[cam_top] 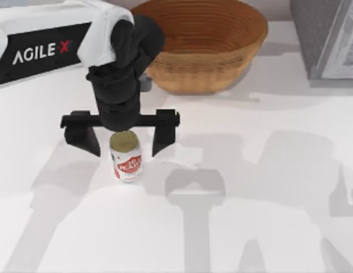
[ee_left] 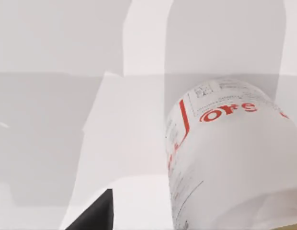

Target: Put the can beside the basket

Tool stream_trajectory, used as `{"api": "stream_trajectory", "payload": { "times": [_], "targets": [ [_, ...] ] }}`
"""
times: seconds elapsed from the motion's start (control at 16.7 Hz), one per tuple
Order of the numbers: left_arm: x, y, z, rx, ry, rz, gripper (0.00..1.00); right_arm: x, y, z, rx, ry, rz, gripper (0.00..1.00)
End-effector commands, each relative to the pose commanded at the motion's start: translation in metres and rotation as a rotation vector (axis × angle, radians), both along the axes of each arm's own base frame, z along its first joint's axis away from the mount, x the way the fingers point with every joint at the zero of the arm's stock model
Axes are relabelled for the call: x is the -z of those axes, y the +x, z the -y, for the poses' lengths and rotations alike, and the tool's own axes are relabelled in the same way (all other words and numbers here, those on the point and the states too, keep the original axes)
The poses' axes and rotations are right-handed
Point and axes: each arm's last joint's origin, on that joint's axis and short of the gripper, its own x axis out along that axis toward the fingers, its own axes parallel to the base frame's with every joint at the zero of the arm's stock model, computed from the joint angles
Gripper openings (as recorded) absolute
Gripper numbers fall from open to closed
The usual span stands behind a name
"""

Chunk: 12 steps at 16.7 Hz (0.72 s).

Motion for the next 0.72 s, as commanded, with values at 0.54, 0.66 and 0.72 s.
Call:
{"api": "stream_trajectory", "payload": {
  "times": [0.54, 0.66, 0.72],
  "targets": [
    [-0.028, 0.001, 0.000, -0.003, 0.002, -0.005, 1.00, 0.000, 0.000, 0.000, 0.000, 0.000, 0.000, 1.00],
    [-0.039, 0.000, -0.001, -0.002, 0.000, -0.001, 1.00, 0.000, 0.000, 0.000, 0.000, 0.000, 0.000, 1.00],
    [-0.040, 0.000, -0.001, -0.002, 0.000, 0.000, 1.00, 0.000, 0.000, 0.000, 0.000, 0.000, 0.000, 1.00]
  ]
}}
